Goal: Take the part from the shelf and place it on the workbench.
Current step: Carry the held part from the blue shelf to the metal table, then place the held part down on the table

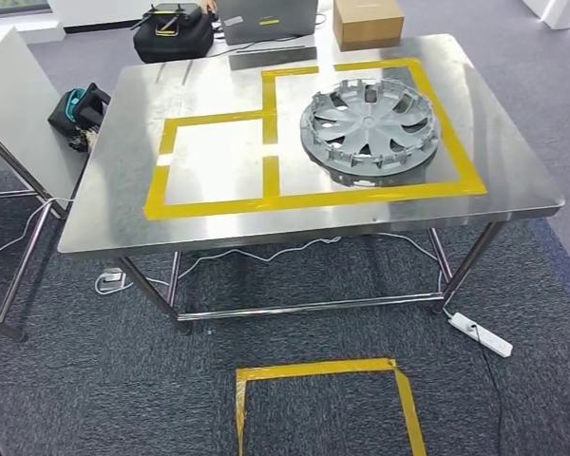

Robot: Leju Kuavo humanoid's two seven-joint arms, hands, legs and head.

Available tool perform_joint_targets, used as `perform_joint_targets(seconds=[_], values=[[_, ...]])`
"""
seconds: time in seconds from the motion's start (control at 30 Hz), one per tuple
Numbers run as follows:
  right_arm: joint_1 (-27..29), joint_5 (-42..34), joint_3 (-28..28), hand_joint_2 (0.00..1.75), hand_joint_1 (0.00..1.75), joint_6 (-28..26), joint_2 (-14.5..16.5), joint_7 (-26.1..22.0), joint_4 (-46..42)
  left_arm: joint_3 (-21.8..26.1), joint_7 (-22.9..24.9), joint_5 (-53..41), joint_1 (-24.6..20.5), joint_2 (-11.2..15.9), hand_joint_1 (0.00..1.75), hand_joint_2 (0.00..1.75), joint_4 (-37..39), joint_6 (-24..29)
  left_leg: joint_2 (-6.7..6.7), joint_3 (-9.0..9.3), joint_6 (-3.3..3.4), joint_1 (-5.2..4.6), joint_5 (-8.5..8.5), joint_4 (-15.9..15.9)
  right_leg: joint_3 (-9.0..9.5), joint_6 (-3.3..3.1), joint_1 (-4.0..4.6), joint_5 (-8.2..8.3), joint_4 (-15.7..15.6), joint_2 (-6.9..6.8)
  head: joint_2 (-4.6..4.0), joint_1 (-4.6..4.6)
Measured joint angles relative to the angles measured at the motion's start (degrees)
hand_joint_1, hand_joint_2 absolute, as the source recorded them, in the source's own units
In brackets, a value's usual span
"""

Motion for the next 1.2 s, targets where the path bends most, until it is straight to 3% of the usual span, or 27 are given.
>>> perform_joint_targets(seconds=[0.07,0.13,0.17,0.23,0.27,0.33,0.43,0.5,0.57,0.6,0.63,0.67,0.73,0.8,0.87,0.97,1.1,1.13,1.17,1.2], values=[[0.0,0.1,0.0,0.00,0.00,0.0,0.0,0.0,0.0,-0.1,0.0,0.0,0.0,0.0,1.75,1.75,0.0,0.0,0.06,-4.71,0.51,-0.41,-2.31,6.7,0.70,-0.44,0.38,-0.50,-0.3,-0.11,0.01,-0.10],[0.1,0.1,0.0,0.00,0.00,0.0,0.0,0.0,0.0,-0.1,0.0,0.0,0.0,0.0,1.75,1.75,0.0,0.0,0.05,-7.13,1.18,-0.93,-2.08,8.1,1.69,-0.76,0.82,-1.33,-0.4,-0.12,0.01,-0.11],[0.1,0.1,0.0,0.00,0.00,0.0,0.0,0.0,0.0,-0.1,0.0,0.0,0.0,0.0,1.75,1.75,0.0,0.0,0.05,-7.06,1.68,-1.28,-0.41,6.3,2.35,-0.86,1.02,-1.81,-0.4,-0.10,0.01,-0.10],[0.1,0.1,0.0,0.00,0.00,0.0,0.0,-0.1,0.0,-0.1,0.0,0.0,0.0,0.0,1.75,1.75,0.0,0.0,0.12,-5.61,3.12,-2.29,4.54,0.0,3.54,-0.91,1.32,-2.74,-0.6,-0.05,0.00,-0.09],[0.1,0.1,0.0,0.00,0.00,0.0,0.0,-0.1,0.0,-0.1,0.0,0.0,0.0,0.0,1.75,1.75,0.0,0.0,0.06,-4.96,3.78,-2.78,6.00,-2.7,3.99,-0.81,1.48,-3.23,-0.9,0.00,0.01,-0.12],[0.0,0.1,0.0,0.00,0.00,0.1,0.0,-0.1,0.0,-0.2,0.0,0.0,0.1,0.1,1.75,1.75,0.0,0.0,-0.11,-4.06,4.31,-3.32,6.51,-5.6,5.25,-0.36,1.80,-3.82,-1.6,0.03,0.02,-0.10],[-0.1,0.1,0.0,0.00,0.00,0.1,0.0,-0.1,0.0,-0.2,0.0,0.0,0.1,0.0,1.75,1.75,0.0,0.0,-0.24,-2.05,4.41,-2.99,6.41,-6.6,6.93,0.56,1.95,-4.59,-1.3,-0.17,0.02,0.09],[-0.3,0.2,0.0,0.00,0.00,0.1,0.0,-0.1,0.0,-0.2,0.0,0.0,0.1,0.0,1.75,1.75,0.0,0.0,-0.15,-0.88,4.88,-2.99,6.05,-6.6,4.45,0.91,1.96,-6.69,3.4,-0.35,0.02,0.32],[-0.4,0.2,0.0,0.00,0.00,0.1,0.0,-0.1,0.0,-0.2,0.0,0.0,0.0,0.0,1.75,1.75,0.0,0.0,-0.14,-0.13,5.33,-3.23,5.24,-6.6,-0.45,1.00,2.02,-9.53,10.3,-0.41,0.02,0.45],[-0.4,0.2,0.0,0.00,0.00,0.1,0.0,-0.1,0.0,-0.2,0.0,0.0,0.0,0.0,1.75,1.75,0.0,0.0,-0.20,0.33,5.45,-3.35,4.77,-6.6,-2.49,0.95,2.07,-10.39,12.2,-0.41,0.02,0.46],[-0.3,0.2,0.0,0.00,0.00,0.1,0.0,-0.1,0.0,-0.2,0.0,0.0,0.1,0.0,1.75,1.75,0.0,0.0,-0.27,0.99,5.52,-3.46,4.24,-6.6,-3.63,0.81,2.16,-10.03,12.2,-0.41,0.02,0.49],[-0.2,0.2,0.0,0.00,0.00,0.1,0.0,-0.1,0.0,-0.2,0.0,0.0,0.1,0.0,1.75,1.75,0.0,0.0,-0.34,1.78,5.55,-3.55,3.66,-6.6,-3.96,0.60,2.29,-8.40,10.5,-0.41,0.02,0.48],[-0.1,0.2,0.0,0.00,0.00,0.1,0.0,-0.1,0.0,-0.2,0.0,0.0,0.0,0.0,1.75,1.75,0.0,0.0,-0.40,3.50,5.44,-3.70,2.45,-6.5,-3.21,-0.09,2.68,-2.33,4.2,-0.38,0.02,0.45],[-0.1,0.2,0.0,0.00,0.00,0.1,0.0,-0.1,0.0,-0.2,0.0,0.0,0.0,0.0,1.75,1.75,0.0,0.0,-0.42,4.29,5.12,-3.77,1.60,-6.4,-2.40,-0.76,3.04,1.09,0.2,-0.36,0.02,0.27],[-0.1,0.2,0.0,0.00,0.00,0.1,0.0,-0.1,0.0,-0.2,0.1,0.0,0.0,0.0,1.75,1.75,0.0,0.0,-0.45,4.43,4.64,-3.79,1.38,-6.2,-1.90,-1.36,3.14,1.35,-0.6,-0.37,0.02,0.11],[-0.2,0.2,0.0,0.00,0.00,0.1,-0.1,-0.1,0.0,-0.2,0.2,0.0,-0.1,0.1,1.75,1.75,0.0,0.0,-0.30,3.83,3.47,-3.70,0.66,-3.9,0.02,-1.98,2.51,1.75,-2.0,-0.34,0.03,-0.25],[-0.3,0.3,0.0,0.00,0.00,0.1,-0.2,-0.1,0.0,-0.3,0.2,0.0,-0.1,0.1,1.75,1.75,0.1,0.0,-0.11,-3.42,1.33,-2.32,-2.96,6.7,1.65,-1.89,1.61,1.26,-3.1,-0.38,0.02,-0.75],[-0.3,0.3,0.0,0.00,0.00,0.1,-0.2,-0.1,0.0,-0.3,0.2,0.0,-0.1,0.1,1.75,1.75,0.1,0.0,-0.09,-4.54,0.99,-1.97,-2.45,7.2,2.04,-1.71,1.34,0.92,-3.1,-0.37,0.02,-0.80],[-0.3,0.3,0.0,0.00,0.00,0.1,-0.2,-0.1,0.0,-0.3,0.2,0.0,-0.1,0.1,1.75,1.75,0.1,0.0,-0.06,-4.77,0.67,-1.61,-0.74,6.0,2.54,-1.46,1.03,0.51,-3.1,-0.35,0.02,-0.81],[-0.3,0.3,0.0,0.00,0.00,0.1,-0.2,-0.1,0.0,-0.3,0.2,0.0,-0.1,0.1,1.75,1.75,0.1,0.0,0.00,-4.13,0.35,-1.28,2.03,3.2,3.16,-1.09,0.70,0.05,-3.1,-0.34,0.02,-0.81]])
